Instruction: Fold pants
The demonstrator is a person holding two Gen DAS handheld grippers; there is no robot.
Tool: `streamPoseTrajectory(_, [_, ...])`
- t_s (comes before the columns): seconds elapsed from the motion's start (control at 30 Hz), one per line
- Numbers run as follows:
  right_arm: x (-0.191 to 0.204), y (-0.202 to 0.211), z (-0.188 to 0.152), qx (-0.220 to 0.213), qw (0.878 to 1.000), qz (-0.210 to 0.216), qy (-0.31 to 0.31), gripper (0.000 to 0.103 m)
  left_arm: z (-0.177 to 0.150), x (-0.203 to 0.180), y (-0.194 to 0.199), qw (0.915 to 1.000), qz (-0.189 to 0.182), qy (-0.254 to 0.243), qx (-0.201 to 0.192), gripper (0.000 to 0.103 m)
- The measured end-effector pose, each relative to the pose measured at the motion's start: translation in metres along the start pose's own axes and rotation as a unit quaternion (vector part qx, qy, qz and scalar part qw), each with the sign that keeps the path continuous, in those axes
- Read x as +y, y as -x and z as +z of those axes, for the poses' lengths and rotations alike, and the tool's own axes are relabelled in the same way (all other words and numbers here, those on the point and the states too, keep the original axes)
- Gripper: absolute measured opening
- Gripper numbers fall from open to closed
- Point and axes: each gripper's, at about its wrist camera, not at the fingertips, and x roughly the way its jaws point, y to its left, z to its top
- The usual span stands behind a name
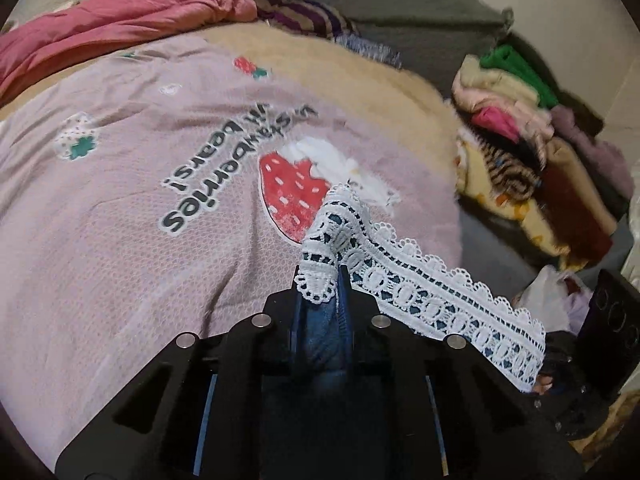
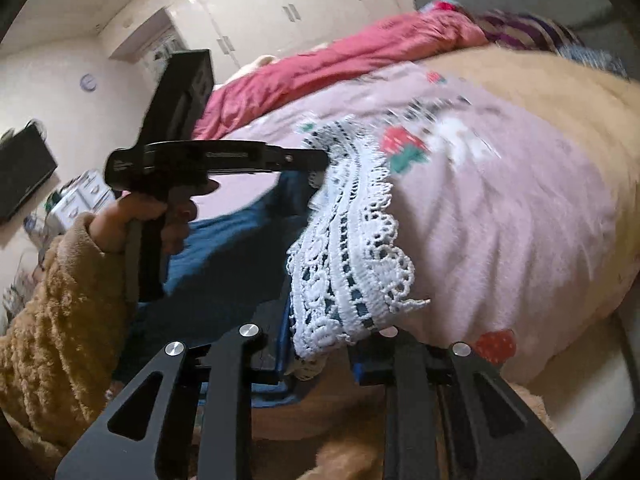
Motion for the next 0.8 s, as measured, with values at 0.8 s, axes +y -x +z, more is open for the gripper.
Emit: streamPoseTrajectory(0.8, [0.171, -0.062, -0.052, 0.076, 0.964, 0.038, 0.254, 0.022, -0.138, 0.094, 0.165, 0.9707, 0.015, 0.201, -0.131, 0.049])
